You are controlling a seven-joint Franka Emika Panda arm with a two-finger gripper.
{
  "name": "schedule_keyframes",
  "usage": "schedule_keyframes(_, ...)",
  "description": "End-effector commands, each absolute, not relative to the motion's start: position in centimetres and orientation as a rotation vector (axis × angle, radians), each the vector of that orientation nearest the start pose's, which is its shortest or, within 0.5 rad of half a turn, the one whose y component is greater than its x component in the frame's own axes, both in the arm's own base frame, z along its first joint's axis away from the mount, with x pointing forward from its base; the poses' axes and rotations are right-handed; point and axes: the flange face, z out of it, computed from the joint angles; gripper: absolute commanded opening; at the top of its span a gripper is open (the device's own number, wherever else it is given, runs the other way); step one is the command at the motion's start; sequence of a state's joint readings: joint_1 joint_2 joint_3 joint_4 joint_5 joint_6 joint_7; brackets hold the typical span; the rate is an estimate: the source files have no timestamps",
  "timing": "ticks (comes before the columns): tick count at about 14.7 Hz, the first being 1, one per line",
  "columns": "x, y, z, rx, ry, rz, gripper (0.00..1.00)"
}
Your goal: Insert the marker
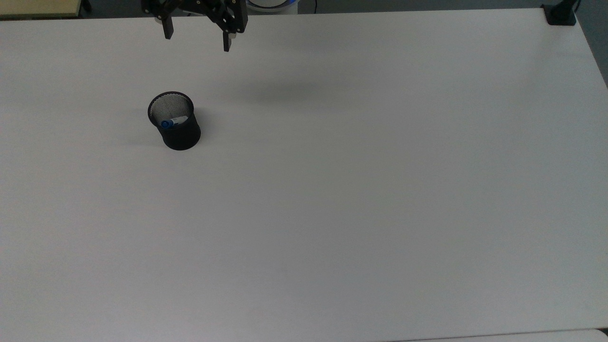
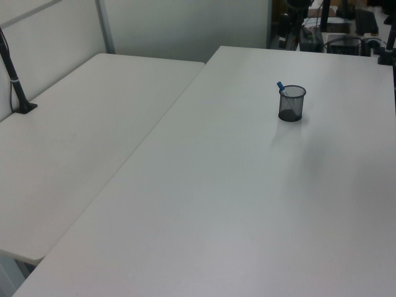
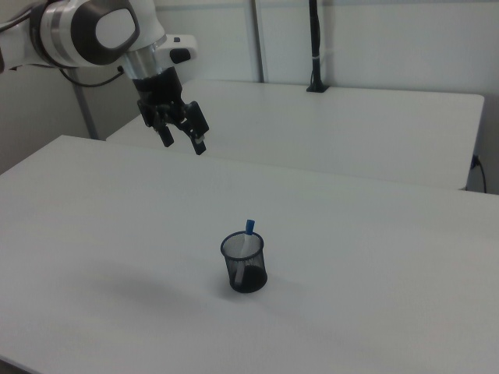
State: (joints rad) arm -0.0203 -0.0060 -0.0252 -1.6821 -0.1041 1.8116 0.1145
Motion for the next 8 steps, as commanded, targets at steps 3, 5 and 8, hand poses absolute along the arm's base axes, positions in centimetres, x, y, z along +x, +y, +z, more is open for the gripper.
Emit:
schedule_keyframes(3, 57.01, -2.81, 60.22, -3.2, 0.154, -0.211, 1.0)
schedule_keyframes(5, 57.16, -2.71, 59.99, -3.198, 0.159, -0.209, 1.0)
schedule_keyframes(8, 57.14, -2.71, 60.09, -3.198, 0.159, -0.213, 1.0)
